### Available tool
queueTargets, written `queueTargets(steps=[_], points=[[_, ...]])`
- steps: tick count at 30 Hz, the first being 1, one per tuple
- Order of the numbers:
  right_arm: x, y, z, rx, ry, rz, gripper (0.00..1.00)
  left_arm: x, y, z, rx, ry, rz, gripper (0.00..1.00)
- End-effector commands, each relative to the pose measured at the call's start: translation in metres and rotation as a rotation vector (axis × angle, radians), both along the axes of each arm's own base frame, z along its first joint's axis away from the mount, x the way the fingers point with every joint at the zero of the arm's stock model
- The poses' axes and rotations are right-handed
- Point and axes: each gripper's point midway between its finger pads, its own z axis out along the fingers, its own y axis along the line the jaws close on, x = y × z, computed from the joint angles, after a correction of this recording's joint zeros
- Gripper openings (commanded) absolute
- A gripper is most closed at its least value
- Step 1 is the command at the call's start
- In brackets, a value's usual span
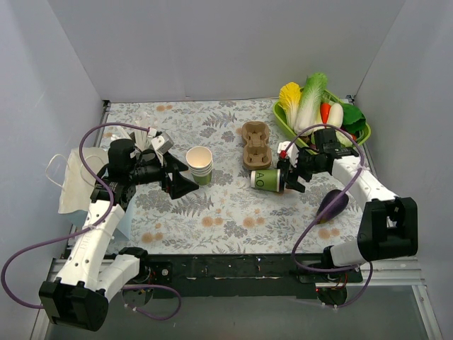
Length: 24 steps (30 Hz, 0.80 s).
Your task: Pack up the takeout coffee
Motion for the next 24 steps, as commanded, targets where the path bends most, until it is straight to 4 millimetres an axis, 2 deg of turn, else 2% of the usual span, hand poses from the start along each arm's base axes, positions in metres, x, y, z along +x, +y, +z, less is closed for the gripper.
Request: queueTargets(steps=[1,11,24], points=[[0.003,0.008,-0.01,0.028,-0.001,0.045,0.98,0.0,-0.001,0.013,-0.007,-0.031,-0.009,0.98],[0.003,0.009,-0.025,0.029,0.029,0.042,0.98,0.001,-0.002,0.011,-0.012,-0.02,-0.006,0.98],[0.008,0.016,-0.033,0.071,0.066,0.026,0.97,0.0,-0.002,0.01,-0.015,-0.013,-0.004,0.98]])
